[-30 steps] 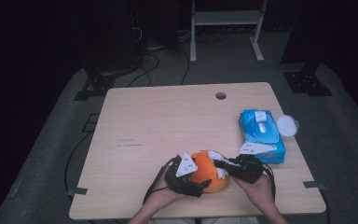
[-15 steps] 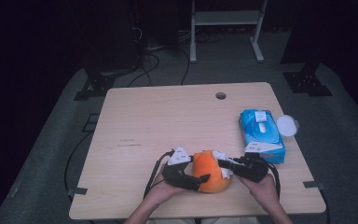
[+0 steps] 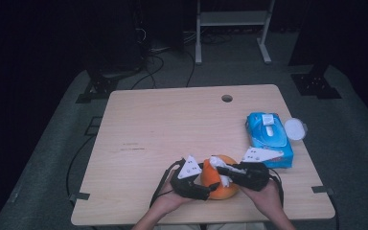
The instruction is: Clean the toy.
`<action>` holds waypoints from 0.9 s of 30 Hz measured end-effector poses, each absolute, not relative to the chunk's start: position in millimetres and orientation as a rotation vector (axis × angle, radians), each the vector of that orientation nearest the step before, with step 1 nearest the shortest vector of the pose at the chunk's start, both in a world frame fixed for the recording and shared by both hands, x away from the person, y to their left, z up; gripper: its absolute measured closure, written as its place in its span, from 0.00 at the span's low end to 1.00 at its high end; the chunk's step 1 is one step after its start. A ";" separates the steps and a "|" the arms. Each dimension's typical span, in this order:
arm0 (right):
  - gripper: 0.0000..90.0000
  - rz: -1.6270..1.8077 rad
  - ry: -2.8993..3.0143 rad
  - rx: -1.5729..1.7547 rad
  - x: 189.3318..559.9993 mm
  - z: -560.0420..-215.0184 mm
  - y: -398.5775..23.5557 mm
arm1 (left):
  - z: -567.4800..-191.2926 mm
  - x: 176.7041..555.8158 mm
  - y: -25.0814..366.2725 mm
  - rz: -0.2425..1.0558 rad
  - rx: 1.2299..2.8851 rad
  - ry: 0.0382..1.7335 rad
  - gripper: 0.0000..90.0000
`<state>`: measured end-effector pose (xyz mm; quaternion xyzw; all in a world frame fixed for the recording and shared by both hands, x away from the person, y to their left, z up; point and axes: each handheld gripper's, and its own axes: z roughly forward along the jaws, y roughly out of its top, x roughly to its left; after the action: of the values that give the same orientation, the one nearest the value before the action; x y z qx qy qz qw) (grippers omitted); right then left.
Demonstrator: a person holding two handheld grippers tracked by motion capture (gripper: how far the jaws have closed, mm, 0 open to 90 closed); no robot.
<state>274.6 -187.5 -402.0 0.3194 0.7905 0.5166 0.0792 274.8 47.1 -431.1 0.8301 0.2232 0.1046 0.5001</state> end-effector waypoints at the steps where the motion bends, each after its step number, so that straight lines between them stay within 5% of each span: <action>1: 0.90 1.547 2.360 0.963 274.6 -402.3 -189.7 | -431.0 274.5 46.3 0.256 2.009 0.535 0.25; 10: 0.90 1.470 2.481 0.799 262.9 -405.3 -152.4 | -433.2 267.7 42.1 0.312 2.054 0.477 0.25; 16: 0.90 1.492 2.349 0.948 274.6 -398.0 -186.6 | -434.0 268.8 43.7 0.304 2.051 0.472 0.25; 21: 0.90 1.530 2.314 1.090 283.4 -409.0 -211.6 | -433.0 278.7 45.5 0.184 2.002 0.610 0.10; 25: 0.90 1.534 2.335 1.070 282.3 -408.5 -205.2 | -439.9 282.9 42.7 0.088 2.013 0.654 0.09; 27: 0.90 1.547 2.352 1.059 281.0 -409.2 -200.2 | -438.3 282.1 44.8 0.109 2.019 0.628 0.17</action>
<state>281.0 -200.2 -409.2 0.3512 0.7802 0.5133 0.0671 282.1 44.8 -438.3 0.8312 0.2584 0.0450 0.4902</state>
